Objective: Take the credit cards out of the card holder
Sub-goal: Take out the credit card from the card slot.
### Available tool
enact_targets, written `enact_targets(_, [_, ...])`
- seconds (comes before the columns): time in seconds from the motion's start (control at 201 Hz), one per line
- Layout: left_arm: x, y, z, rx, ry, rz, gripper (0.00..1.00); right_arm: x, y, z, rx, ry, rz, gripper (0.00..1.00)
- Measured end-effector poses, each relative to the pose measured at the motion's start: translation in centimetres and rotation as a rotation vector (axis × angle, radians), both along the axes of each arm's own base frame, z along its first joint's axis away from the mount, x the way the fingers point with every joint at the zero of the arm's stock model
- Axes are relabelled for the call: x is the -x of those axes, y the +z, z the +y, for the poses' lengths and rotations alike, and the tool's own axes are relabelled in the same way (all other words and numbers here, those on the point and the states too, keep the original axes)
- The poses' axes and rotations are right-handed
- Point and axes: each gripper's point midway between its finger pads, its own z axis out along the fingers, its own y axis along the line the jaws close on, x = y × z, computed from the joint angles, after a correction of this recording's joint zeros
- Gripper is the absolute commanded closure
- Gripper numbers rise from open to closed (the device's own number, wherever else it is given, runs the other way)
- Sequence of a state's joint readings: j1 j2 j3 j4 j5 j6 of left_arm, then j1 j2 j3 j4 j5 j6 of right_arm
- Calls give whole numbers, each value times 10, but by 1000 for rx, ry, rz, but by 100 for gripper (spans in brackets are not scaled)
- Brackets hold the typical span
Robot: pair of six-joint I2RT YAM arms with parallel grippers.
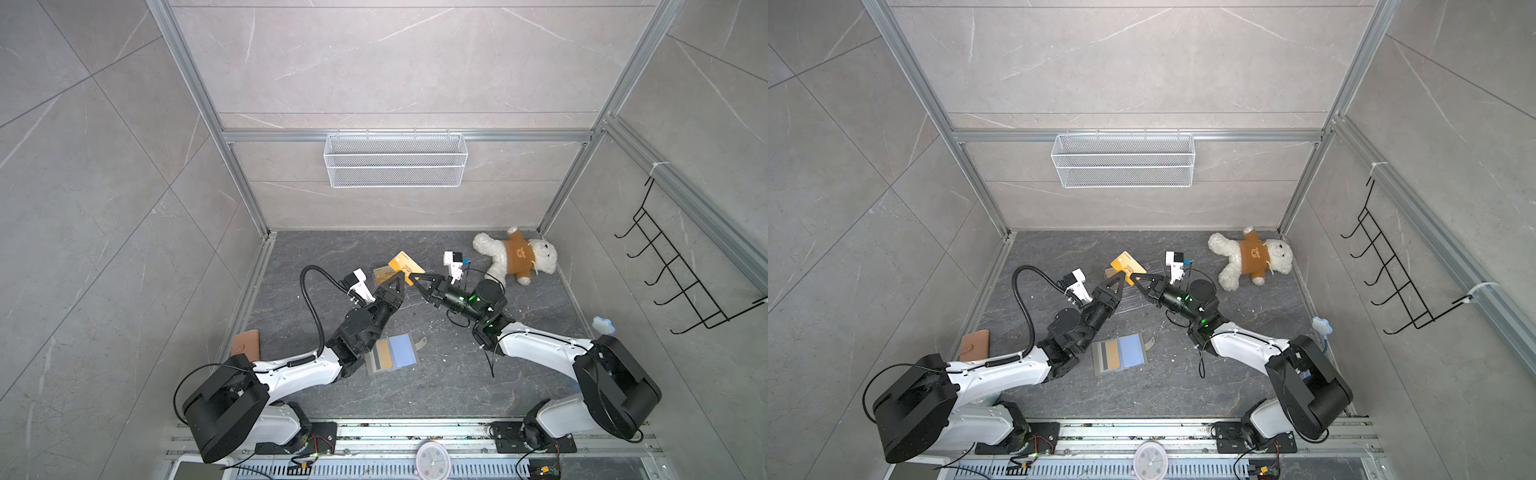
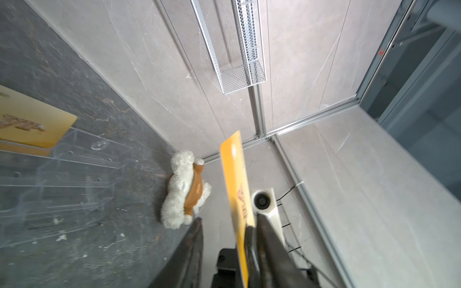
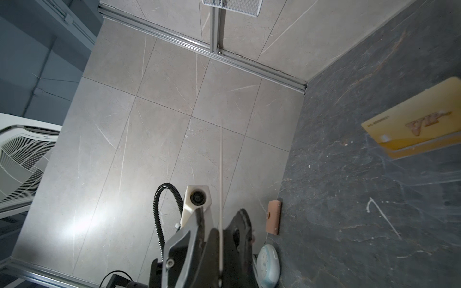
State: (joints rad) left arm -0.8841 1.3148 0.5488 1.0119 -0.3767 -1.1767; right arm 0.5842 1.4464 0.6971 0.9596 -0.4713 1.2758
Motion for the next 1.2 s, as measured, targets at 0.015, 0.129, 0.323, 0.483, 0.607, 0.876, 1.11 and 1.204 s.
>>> enact_targets(0.015, [1,-2,1,0,0,5,43,0,0,-1,8,1,-5,100])
enact_targets(0.129, [9,-9,17,-81,12,30,34,7,-7,-9,173,11,-57,100])
enact_targets(0.323, [20,41,62,-291,25,-54,28,17,-6,-25,581,24,-278,100])
enact_targets(0.483, [25,89,83,-569,-24,-192,27,30,-32,-37,871,137,-450,100])
enact_targets(0.607, [39,96,69,-822,-208,-305,28,46,-56,-44,1001,264,-557,100])
enact_targets(0.876, [90,38,29,-1035,-757,-528,30,80,-52,-45,1028,436,-846,100])
enact_targets(1.11, [102,8,12,-1043,-990,-620,33,98,-48,-43,985,503,-964,100])
enact_targets(1.204, [100,5,7,-1039,-1029,-655,34,103,-50,-42,978,524,-979,100])
